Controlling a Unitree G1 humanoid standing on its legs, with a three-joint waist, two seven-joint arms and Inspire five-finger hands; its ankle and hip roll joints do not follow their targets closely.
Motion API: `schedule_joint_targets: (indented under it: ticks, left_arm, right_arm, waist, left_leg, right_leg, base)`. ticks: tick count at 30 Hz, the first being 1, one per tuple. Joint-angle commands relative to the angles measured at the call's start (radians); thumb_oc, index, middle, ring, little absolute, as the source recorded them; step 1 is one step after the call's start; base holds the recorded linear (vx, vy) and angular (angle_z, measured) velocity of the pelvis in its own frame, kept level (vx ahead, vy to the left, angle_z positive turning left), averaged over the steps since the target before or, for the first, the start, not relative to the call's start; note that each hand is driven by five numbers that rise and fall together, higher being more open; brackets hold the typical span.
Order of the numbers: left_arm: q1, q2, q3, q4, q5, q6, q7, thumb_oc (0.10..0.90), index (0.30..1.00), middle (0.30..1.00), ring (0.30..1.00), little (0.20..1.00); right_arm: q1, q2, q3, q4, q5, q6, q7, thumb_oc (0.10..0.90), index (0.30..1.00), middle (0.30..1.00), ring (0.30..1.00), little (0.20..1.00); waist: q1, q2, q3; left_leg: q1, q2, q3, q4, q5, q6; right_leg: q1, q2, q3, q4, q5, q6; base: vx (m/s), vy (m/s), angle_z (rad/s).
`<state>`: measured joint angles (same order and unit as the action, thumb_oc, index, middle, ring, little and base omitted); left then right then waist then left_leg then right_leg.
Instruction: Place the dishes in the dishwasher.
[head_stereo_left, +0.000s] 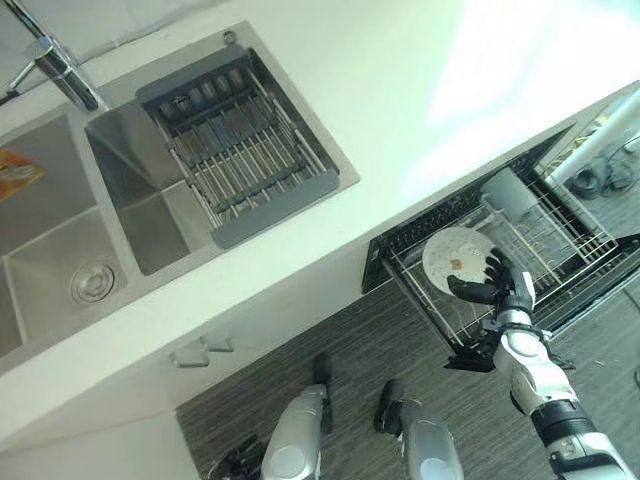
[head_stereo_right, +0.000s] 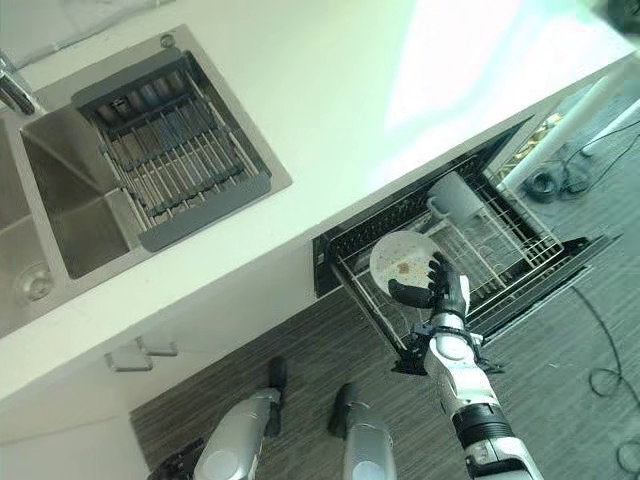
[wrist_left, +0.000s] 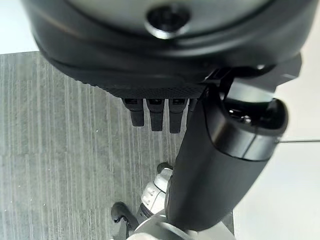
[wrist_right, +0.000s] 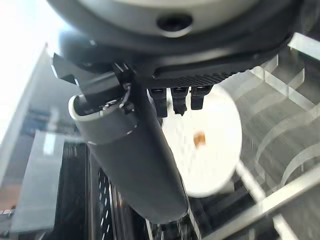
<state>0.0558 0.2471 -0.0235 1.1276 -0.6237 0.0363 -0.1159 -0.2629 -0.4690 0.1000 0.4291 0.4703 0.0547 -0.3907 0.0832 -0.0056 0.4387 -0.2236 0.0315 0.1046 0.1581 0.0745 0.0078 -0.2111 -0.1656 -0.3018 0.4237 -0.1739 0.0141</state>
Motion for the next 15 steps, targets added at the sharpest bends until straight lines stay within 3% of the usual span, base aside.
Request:
schedule_joint_targets:
  ticks: [1,7,9,10,11,13,15]
  left_arm:
    - [0.07,-0.004,-0.027,0.002,0.008,0.001,0.008,0.8,0.9,0.9,0.9,0.9]
    - [0.103,-0.019,0.027,0.013,0.044,0.024,0.012,0.8,0.9,0.9,0.9,0.9]
    - [0.109,-0.025,0.041,0.026,0.052,0.027,0.011,0.8,0.9,0.9,0.9,0.9]
    - [0.111,-0.034,0.05,0.041,0.055,0.028,0.011,0.8,0.9,0.9,0.9,0.9]
    - [0.109,-0.041,0.06,0.049,0.064,0.03,0.009,0.8,0.9,0.9,0.9,0.9]
    - [0.108,-0.049,0.068,0.055,0.075,0.031,0.005,0.8,0.9,0.9,0.9,0.9]
    - [0.108,-0.054,0.072,0.064,0.084,0.028,-0.002,0.8,0.9,0.9,0.9,0.9]
  right_arm:
    - [-0.065,-0.054,-0.037,-0.056,-0.048,-0.065,-0.007,0.8,0.9,0.9,0.9,0.9]
    - [0.016,-0.039,-0.115,-0.223,-0.013,-0.186,0.017,0.8,0.9,0.9,0.9,0.9]
    - [0.031,-0.033,-0.137,-0.284,0.091,-0.292,0.057,0.8,0.9,0.9,0.9,0.9]
    - [0.052,-0.018,-0.162,-0.336,0.132,-0.377,0.074,0.8,0.9,0.9,0.9,0.9]
    - [0.075,-0.01,-0.189,-0.374,0.098,-0.447,0.049,0.8,0.9,0.9,0.9,0.9]
    - [0.098,-0.011,-0.223,-0.396,-0.02,-0.512,-0.079,0.8,0.9,0.9,0.9,0.9]
    - [0.11,-0.015,-0.253,-0.396,-0.047,-0.575,-0.18,0.8,0.9,0.9,0.9,0.9]
  waist:
    - [0.011,0.032,-0.036]
    - [-0.008,0.007,-0.102]
    - [-0.014,0.0,-0.122]
    - [-0.023,-0.005,-0.14]
    - [-0.03,-0.008,-0.153]
    - [-0.038,-0.011,-0.164]
    - [-0.042,-0.013,-0.174]
  left_leg:
    - [0.042,0.026,-0.054,0.142,-0.266,-0.008]
    - [0.065,0.045,-0.047,0.142,-0.282,-0.018]
    - [0.075,0.051,-0.043,0.142,-0.285,-0.02]
    - [0.083,0.052,-0.044,0.142,-0.289,-0.022]
    - [0.092,0.052,-0.042,0.142,-0.294,-0.021]
    - [0.107,0.05,-0.04,0.142,-0.302,-0.019]
    - [0.12,0.05,-0.035,0.142,-0.309,-0.018]
  right_leg:
    - [0.081,-0.02,0.076,-0.124,0.004,0.094]
    - [0.118,-0.007,0.082,-0.124,-0.019,0.096]
    - [0.129,-0.003,0.084,-0.124,-0.025,0.095]
    - [0.138,0.0,0.087,-0.124,-0.03,0.097]
    - [0.144,0.001,0.09,-0.124,-0.033,0.097]
    - [0.154,0.002,0.096,-0.124,-0.037,0.097]
    - [0.162,0.004,0.102,-0.124,-0.041,0.097]
  base:
    - [0.1,-0.015,-0.05]
    - [0.06,0.008,-0.01]
    - [0.07,0.029,-0.01]
    - [0.1,0.059,-0.05]
    - [0.1,0.062,-0.1]
    - [0.06,0.044,-0.14]
    - [0.06,0.028,-0.13]
